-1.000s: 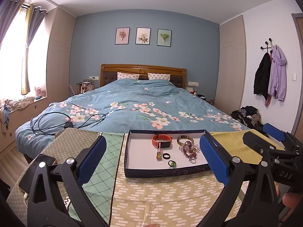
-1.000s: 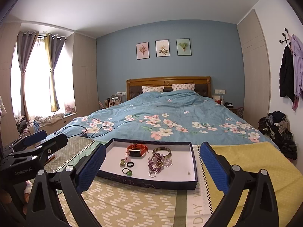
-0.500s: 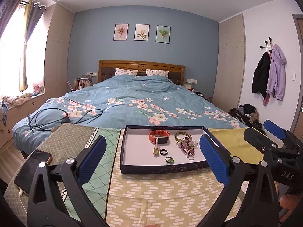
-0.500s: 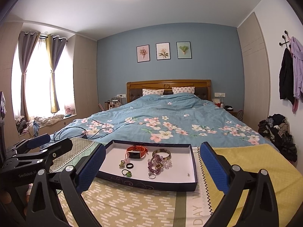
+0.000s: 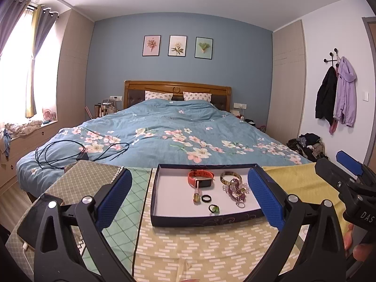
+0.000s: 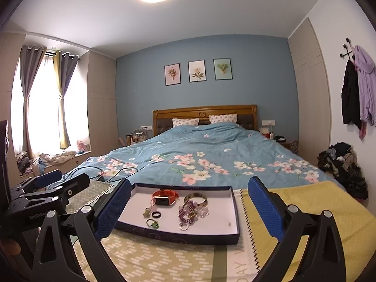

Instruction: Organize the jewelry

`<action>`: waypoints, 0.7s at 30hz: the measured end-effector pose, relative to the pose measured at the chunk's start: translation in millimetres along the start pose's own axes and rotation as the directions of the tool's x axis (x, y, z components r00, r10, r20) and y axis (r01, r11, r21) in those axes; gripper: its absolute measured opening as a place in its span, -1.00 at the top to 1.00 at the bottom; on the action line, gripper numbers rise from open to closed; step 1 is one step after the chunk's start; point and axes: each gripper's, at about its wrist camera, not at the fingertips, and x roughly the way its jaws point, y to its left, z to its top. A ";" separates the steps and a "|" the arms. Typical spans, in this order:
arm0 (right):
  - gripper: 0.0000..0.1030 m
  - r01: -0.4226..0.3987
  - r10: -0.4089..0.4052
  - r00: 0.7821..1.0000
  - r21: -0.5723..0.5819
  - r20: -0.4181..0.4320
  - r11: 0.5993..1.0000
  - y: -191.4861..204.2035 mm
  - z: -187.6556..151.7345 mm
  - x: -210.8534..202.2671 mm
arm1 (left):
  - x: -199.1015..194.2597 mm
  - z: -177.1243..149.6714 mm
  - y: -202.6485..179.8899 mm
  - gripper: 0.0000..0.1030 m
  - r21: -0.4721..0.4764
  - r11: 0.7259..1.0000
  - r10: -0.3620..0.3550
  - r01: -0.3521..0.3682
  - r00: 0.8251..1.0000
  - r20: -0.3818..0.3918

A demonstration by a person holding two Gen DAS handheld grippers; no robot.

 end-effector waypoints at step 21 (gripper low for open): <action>-0.87 -0.012 0.012 1.000 -0.004 -0.019 1.000 0.7 0.5 6.7 | -2.1 4.6 -0.9 -0.89 0.005 1.000 0.006 -0.006 1.000 0.006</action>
